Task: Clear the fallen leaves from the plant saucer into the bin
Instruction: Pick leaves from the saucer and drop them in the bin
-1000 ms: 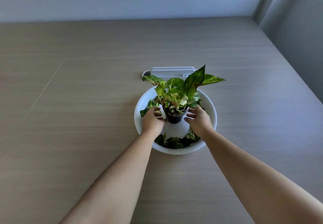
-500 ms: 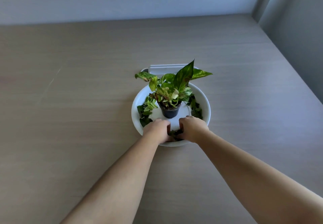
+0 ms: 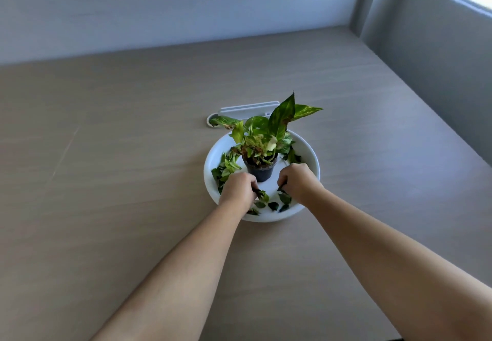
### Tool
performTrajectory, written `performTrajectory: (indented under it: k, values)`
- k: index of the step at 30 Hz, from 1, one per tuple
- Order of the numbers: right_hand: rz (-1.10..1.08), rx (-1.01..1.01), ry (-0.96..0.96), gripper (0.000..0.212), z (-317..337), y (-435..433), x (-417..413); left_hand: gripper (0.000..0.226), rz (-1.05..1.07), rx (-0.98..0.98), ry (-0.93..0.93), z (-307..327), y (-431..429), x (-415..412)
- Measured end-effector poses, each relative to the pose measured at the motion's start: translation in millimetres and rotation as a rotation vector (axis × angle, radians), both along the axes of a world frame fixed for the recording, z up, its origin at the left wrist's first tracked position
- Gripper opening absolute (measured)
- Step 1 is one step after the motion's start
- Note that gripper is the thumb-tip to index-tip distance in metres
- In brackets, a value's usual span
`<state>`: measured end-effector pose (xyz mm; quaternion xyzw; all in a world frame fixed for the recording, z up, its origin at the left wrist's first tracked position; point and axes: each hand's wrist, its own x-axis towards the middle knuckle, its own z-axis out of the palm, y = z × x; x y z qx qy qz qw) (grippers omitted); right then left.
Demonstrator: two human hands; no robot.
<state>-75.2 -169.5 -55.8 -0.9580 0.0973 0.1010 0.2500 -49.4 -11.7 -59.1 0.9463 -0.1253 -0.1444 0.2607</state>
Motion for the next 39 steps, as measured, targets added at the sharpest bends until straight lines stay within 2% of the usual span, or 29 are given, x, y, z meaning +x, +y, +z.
performTrajectory:
  k: [8, 12, 15, 20, 24, 27, 33, 39]
  values:
    - [-0.334, 0.140, -0.134, 0.020, 25, -4, -28, 0.016, -0.093, -0.063, 0.012, 17, -12, -9]
    - [-0.500, 0.199, -0.182, 0.025, 50, -39, -55, 0.024, -0.156, -0.113, 0.047, 31, -53, -30]
    - [-0.645, 0.207, -0.219, 0.019, 64, -81, -93, 0.023, -0.267, -0.145, 0.057, 44, -105, -51]
    - [-0.866, 0.193, -0.294, 0.016, 81, -169, -198, 0.021, -0.484, -0.176, 0.067, 66, -213, -112]
    - [-1.082, 0.175, -0.320, 0.017, 84, -243, -315, 0.011, -0.678, -0.199, 0.097, 71, -316, -206]
    - [-1.220, 0.125, -0.317, 0.016, 78, -292, -405, 0.012, -0.821, -0.214, 0.098, 68, -386, -289]
    - [-1.454, 0.109, -0.232, 0.016, 45, -357, -558, 0.015, -1.050, -0.130, 0.150, 41, -484, -438]
    - [-1.622, 0.169, -0.126, 0.011, -24, -372, -644, 0.017, -1.179, 0.047, 0.235, -24, -529, -509]
